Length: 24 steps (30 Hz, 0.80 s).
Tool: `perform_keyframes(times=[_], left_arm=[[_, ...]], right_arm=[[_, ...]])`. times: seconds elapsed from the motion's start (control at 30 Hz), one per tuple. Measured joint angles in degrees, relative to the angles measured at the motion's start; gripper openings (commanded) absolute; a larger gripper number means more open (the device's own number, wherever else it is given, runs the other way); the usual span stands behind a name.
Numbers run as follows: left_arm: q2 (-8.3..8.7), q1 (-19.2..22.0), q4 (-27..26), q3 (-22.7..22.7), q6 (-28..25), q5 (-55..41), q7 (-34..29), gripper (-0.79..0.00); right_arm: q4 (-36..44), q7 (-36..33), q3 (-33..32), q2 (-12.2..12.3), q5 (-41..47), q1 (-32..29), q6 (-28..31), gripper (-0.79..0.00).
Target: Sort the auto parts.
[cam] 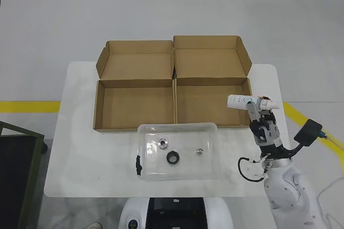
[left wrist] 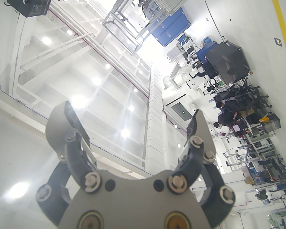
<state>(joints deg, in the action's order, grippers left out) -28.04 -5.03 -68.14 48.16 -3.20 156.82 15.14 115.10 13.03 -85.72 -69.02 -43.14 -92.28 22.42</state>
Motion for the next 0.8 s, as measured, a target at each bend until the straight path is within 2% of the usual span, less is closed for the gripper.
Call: perform_keyframes(times=[0.23, 0.6, 0.8], left_arm=[[0.0, 0.0, 0.0, 0.0, 0.0, 0.0, 0.0, 0.0], [0.0, 0.0, 0.0, 0.0, 0.0, 0.0, 0.0, 0.0], [0.0, 0.0, 0.0, 0.0, 0.0, 0.0, 0.0, 0.0]], right_arm=[[-1.36, -2.62, 4.01, -0.31, -5.33, 2.7, -1.33, -0.785], [-4.04, -9.63, 11.7, -0.71, -25.68, 7.76, -7.42, -0.785], [-4.11, -9.65, 11.68, -0.71, -25.36, 7.79, -7.45, -0.785]])
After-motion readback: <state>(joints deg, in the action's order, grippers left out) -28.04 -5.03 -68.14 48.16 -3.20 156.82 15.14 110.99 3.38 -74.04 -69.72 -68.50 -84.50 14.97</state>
